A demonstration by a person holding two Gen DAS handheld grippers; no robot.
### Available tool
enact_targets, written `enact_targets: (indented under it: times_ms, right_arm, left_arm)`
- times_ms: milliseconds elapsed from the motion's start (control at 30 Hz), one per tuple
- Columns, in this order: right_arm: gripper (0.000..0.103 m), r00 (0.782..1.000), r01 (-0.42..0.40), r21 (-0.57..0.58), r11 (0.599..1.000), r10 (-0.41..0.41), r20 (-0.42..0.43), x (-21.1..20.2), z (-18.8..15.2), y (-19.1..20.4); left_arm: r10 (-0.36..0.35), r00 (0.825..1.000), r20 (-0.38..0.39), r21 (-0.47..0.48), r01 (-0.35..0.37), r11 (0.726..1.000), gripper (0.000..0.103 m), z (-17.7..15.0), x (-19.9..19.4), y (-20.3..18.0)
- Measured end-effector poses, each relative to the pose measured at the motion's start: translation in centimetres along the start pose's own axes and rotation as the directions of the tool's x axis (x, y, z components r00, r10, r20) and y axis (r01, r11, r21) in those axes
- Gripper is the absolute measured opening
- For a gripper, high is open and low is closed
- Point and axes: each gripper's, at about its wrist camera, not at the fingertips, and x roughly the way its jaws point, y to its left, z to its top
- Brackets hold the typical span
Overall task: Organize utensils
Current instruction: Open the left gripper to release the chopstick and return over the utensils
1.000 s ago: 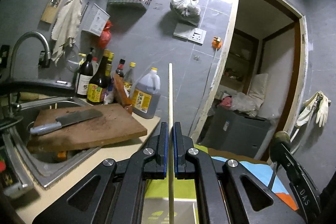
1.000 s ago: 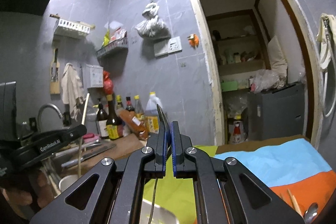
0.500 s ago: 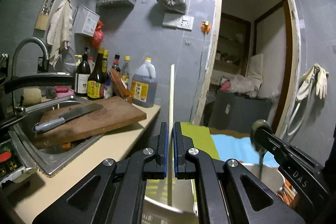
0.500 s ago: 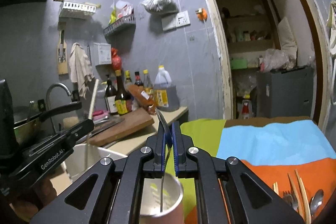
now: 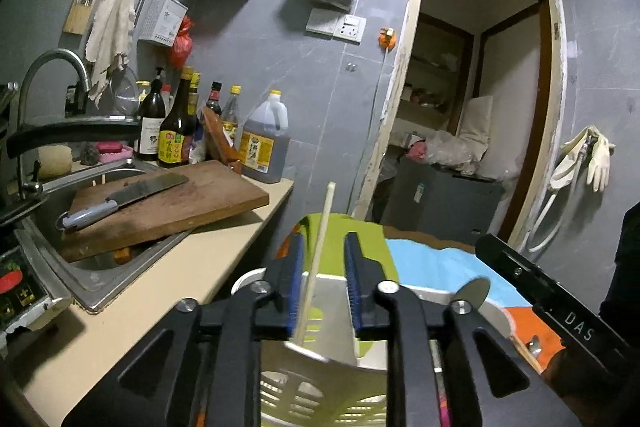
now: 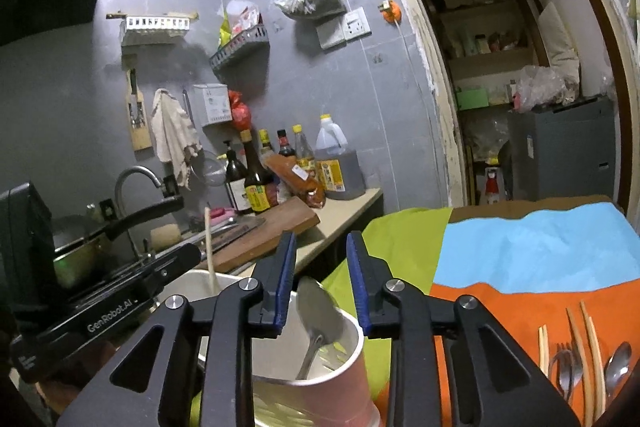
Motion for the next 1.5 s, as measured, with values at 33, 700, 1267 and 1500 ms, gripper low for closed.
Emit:
enact_targets:
  times_ms: [33,700,1267,1500]
  right_arm:
    - [0.031,1.000,0.002,0.003,1.000,-0.002,0.007,-0.4,0.4,0.0]
    - [0.103,0.932,0.317,-0.080,0.945,-0.295,0.210,-15.1,3.7,-5.5]
    - [0.103,0.853,0.520,-0.171,0.837,-0.498,0.159,-20.0,0.4,-10.5]
    - [0.103,0.812,0.583,-0.187,0.791,-0.572,0.113,-19.7,-1.4,-12.5]
  left_arm:
    - [0.003,1.000,0.001,0.004,-0.003,1.000,0.028,0.3,-0.2,-0.3]
    - [-0.141,0.990,0.023,0.128,0.137,0.982,0.079,1.4,-3.8,-9.4]
    - [-0.230,0.970,-0.078,0.168,0.240,0.956,0.088,-4.1,-3.4,-17.9]
    - [-0.197,0.953,-0.229,0.185,0.241,0.953,0.088,-7.7,-1.1,-19.3]
